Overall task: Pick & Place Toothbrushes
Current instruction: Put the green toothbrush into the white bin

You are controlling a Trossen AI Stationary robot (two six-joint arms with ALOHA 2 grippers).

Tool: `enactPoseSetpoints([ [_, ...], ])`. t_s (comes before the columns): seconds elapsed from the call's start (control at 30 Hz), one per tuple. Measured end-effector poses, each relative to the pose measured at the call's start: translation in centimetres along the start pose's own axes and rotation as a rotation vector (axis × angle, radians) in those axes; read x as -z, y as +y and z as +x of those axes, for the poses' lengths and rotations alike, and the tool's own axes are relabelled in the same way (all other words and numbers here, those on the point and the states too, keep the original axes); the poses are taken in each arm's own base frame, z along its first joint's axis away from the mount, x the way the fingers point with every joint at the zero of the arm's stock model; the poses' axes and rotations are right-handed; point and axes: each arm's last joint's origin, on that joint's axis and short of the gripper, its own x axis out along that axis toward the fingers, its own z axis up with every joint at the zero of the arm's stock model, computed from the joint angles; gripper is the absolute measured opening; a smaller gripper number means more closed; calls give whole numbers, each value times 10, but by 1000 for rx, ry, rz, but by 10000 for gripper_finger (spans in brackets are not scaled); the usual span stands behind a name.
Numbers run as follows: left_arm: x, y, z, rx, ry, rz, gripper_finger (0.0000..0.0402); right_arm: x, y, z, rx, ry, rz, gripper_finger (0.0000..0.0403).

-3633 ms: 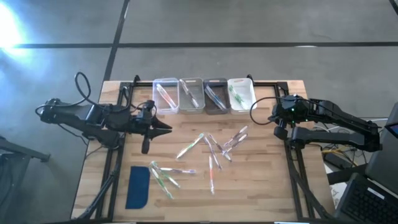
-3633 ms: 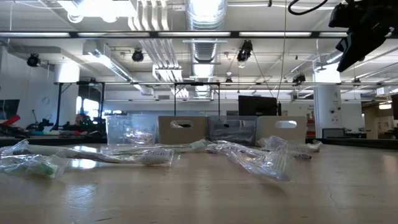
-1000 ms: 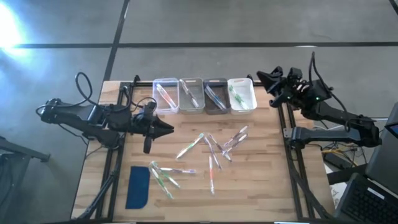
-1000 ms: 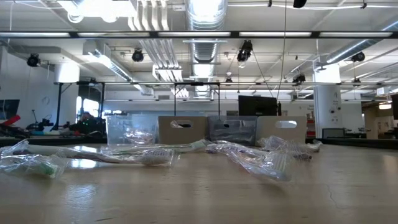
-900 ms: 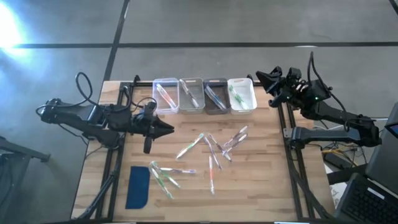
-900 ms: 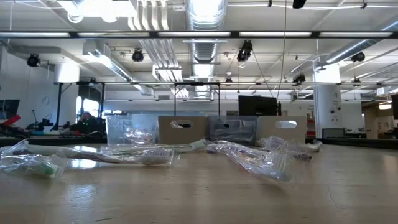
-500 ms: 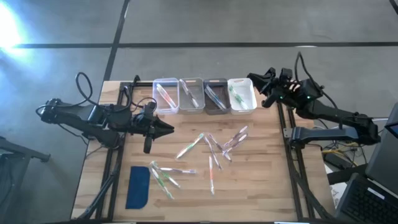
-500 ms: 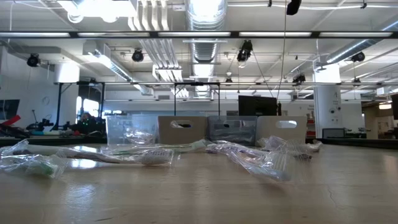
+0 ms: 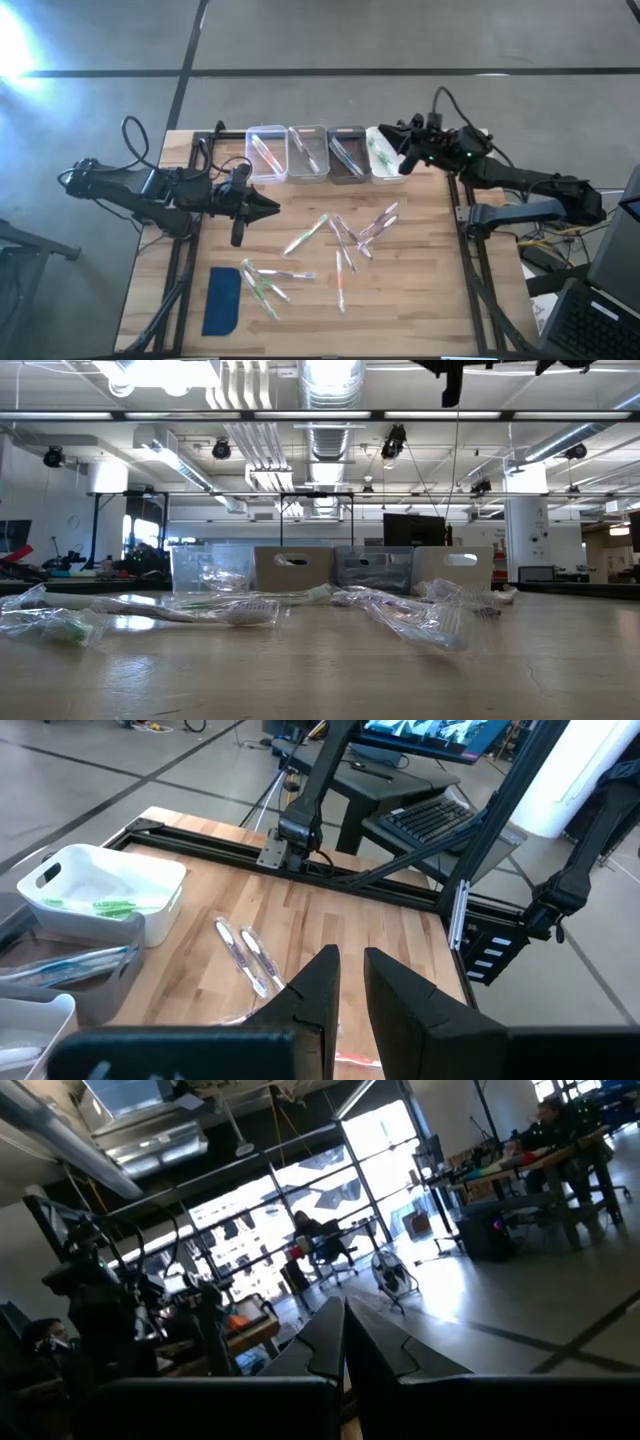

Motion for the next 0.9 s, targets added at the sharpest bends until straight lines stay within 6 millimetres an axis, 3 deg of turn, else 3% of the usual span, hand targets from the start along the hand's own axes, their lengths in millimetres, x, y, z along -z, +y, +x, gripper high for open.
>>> enactPoseSetpoints([
  [0.47, 0, 0, 0, 0, 0, 0, 55, 49, -22, 36, 89, 179, -11, 8],
  [0.9, 0, 0, 0, 0, 0, 0, 55, 121, -56, 66, 206, 416, -25, 8],
])
